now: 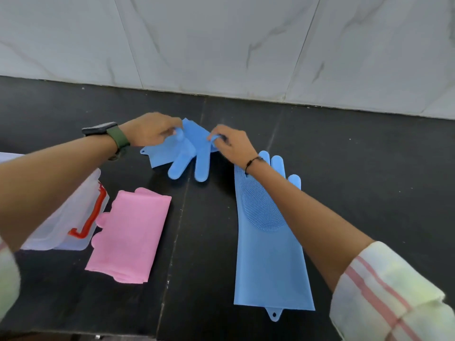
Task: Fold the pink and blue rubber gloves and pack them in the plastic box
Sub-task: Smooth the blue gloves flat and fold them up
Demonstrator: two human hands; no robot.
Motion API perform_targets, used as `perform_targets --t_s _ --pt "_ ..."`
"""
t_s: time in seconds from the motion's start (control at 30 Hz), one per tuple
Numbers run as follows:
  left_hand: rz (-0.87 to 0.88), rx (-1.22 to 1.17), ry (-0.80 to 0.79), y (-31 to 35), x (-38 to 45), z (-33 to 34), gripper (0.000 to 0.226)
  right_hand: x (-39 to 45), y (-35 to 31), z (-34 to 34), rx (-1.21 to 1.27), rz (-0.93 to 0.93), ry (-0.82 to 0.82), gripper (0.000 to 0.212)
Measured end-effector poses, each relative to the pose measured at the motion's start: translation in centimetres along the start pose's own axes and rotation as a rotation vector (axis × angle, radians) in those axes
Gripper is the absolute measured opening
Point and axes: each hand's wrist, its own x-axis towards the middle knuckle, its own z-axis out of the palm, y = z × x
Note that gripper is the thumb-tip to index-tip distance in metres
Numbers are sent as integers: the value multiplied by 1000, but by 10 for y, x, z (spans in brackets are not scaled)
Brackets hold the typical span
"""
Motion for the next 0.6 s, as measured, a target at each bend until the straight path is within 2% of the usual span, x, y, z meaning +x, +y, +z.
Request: perform_targets --t_s 0.13,0.33,0.47,0.6 --pt "-21 -165 124 19 -16 -20 26 -11 -21 -28 267 51 81 20" --pt "-14 -348 375 72 -50 -55 17 -56 -58 -68 484 92 148 27" --pt "28 -612 440 121 -80 -86 19 -94 -85 -105 626 79 226 26" --pt "98 -946 422 172 -97 -103 27 -121 -102 -147 776 114 286 25"
